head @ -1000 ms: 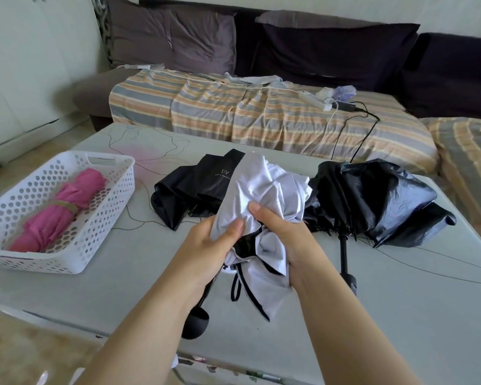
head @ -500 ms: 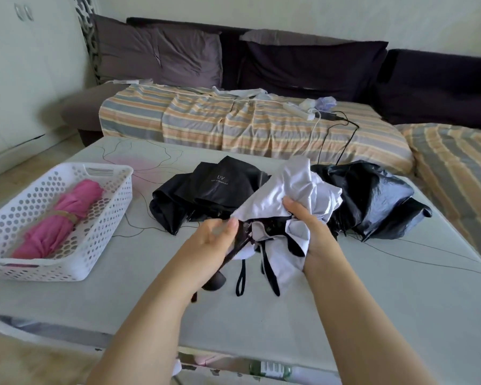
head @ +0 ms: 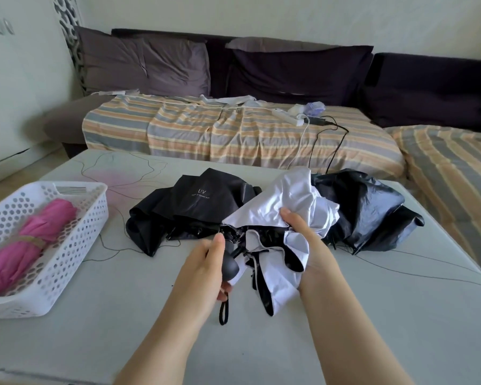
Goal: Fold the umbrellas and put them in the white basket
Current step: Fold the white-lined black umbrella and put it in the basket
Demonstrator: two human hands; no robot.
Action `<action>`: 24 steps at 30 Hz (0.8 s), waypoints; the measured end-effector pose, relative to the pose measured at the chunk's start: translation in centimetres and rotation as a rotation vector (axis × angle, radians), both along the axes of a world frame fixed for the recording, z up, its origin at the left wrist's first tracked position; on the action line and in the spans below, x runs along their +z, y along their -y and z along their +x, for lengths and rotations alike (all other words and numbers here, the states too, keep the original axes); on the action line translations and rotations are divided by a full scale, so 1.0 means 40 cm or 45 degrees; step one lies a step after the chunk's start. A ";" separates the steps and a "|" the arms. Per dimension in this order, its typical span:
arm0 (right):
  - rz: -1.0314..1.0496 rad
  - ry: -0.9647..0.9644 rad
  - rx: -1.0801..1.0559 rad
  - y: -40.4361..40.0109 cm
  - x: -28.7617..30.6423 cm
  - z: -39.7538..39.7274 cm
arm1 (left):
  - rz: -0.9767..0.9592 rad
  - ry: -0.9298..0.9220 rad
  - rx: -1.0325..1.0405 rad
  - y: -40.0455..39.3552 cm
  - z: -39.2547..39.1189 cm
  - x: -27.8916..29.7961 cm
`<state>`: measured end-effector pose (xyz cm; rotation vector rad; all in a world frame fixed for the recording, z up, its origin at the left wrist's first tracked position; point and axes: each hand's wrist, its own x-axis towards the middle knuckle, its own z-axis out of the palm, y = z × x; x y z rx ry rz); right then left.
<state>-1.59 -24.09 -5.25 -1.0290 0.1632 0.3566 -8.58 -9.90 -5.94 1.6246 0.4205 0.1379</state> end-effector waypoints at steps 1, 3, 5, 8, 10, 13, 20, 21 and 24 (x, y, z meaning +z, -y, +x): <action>0.009 0.015 0.028 -0.004 0.003 0.003 | -0.037 0.057 0.009 -0.001 0.006 0.004; 0.004 0.011 0.093 -0.010 0.007 0.008 | -0.067 0.135 -0.013 -0.004 0.008 0.017; -0.013 -0.006 0.148 -0.021 0.006 0.012 | -0.041 0.137 -0.020 -0.013 0.012 0.019; -0.104 -0.076 0.248 -0.038 -0.001 0.035 | -0.094 0.056 -0.080 -0.030 0.018 0.023; -0.156 -0.113 0.293 -0.041 -0.003 0.044 | -0.113 0.003 -0.168 -0.036 0.021 0.018; -0.149 -0.166 0.299 -0.044 -0.008 0.036 | -0.140 -0.032 -0.075 -0.040 0.026 -0.007; -0.865 0.404 -0.121 -0.041 0.052 -0.027 | -0.113 -0.033 0.319 -0.033 0.042 -0.046; -0.978 0.683 -0.080 -0.041 0.063 -0.050 | -0.079 -0.022 0.327 -0.032 0.043 -0.049; -1.317 1.024 0.341 -0.060 0.041 -0.074 | -0.043 -0.019 0.274 -0.027 0.041 -0.050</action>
